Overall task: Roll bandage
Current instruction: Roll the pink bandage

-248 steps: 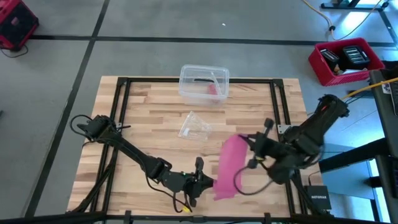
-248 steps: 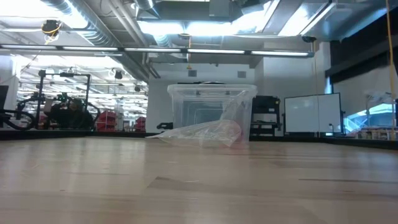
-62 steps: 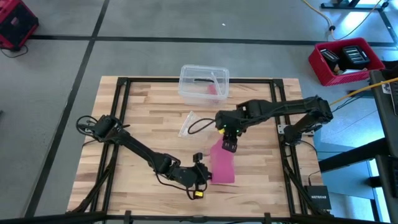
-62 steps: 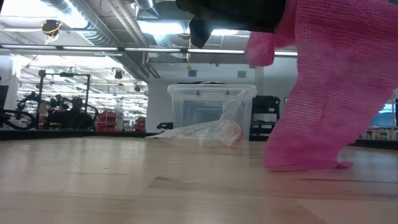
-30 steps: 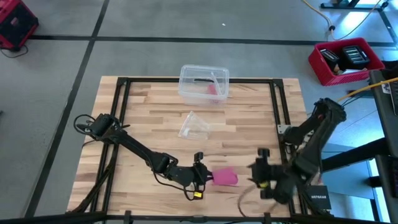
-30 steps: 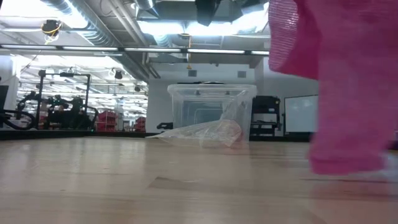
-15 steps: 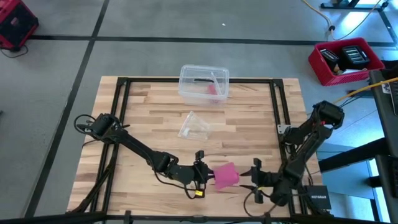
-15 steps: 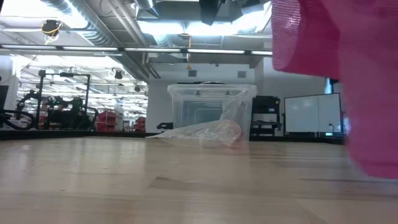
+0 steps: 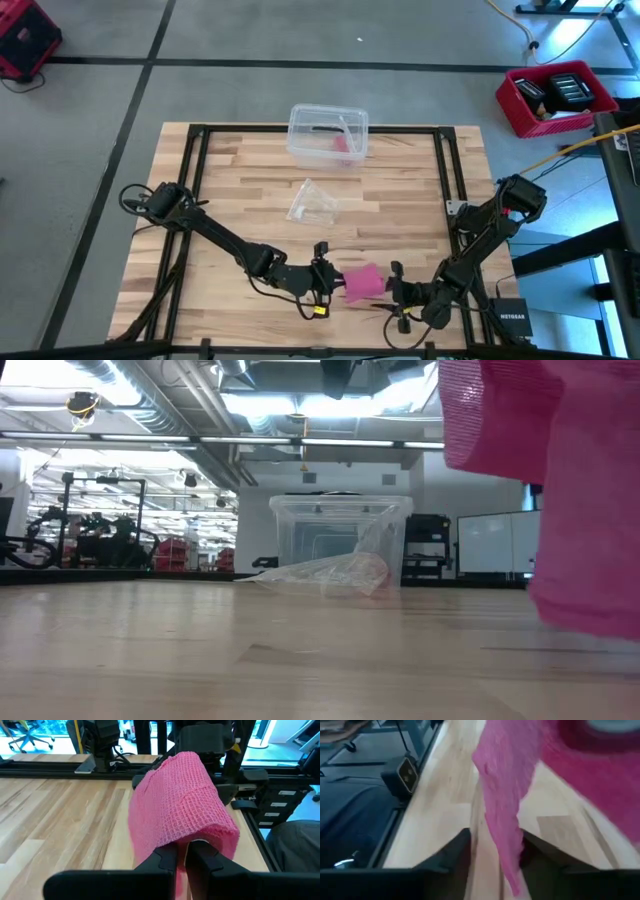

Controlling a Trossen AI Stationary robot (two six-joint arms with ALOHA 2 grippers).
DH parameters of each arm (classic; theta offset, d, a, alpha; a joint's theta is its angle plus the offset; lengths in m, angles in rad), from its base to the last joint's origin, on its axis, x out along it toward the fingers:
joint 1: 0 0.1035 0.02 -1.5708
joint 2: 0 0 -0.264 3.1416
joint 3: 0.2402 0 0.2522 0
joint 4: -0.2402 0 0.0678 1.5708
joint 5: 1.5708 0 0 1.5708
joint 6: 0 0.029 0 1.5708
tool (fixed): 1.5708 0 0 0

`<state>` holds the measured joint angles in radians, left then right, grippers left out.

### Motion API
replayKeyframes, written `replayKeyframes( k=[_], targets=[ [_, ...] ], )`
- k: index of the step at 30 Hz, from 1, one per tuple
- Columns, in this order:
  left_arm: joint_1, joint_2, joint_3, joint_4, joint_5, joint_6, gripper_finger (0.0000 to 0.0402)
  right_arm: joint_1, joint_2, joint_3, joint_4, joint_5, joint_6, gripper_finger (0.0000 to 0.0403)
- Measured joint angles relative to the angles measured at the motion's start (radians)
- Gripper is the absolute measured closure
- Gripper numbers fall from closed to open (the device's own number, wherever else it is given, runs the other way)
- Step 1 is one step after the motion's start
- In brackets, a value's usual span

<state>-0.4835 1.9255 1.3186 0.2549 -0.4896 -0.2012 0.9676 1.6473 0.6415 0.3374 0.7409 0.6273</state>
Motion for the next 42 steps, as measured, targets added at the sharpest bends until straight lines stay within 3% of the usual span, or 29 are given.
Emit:
replayKeyframes(
  k=[6,10,17,26,30,42],
  targets=[
    [0.000,0.000,0.000,-0.008,-0.009,0.000,0.0389,0.025,0.001,0.051,0.017,-0.045,-0.085,0.0389],
    [0.000,0.001,0.000,-0.014,-0.012,0.000,0.0389,0.072,-0.017,0.176,-0.046,0.007,-0.236,0.0382],
    [0.000,0.001,0.000,-0.013,-0.013,0.003,0.0384,0.077,-0.076,0.503,-0.428,0.067,-0.446,0.0393],
    [-0.002,0.001,0.000,-0.017,-0.013,0.003,0.0381,-0.005,-0.088,0.914,-0.803,0.368,-0.778,0.0395],
    [-0.008,0.001,0.000,-0.023,-0.013,0.007,0.0380,-0.091,-0.137,1.005,-0.986,0.352,-0.787,0.0398],
    [-0.061,0.001,0.000,-0.030,0.039,0.105,0.0380,-0.444,-0.248,1.000,-1.285,0.186,-0.653,0.0398]
  ],
)
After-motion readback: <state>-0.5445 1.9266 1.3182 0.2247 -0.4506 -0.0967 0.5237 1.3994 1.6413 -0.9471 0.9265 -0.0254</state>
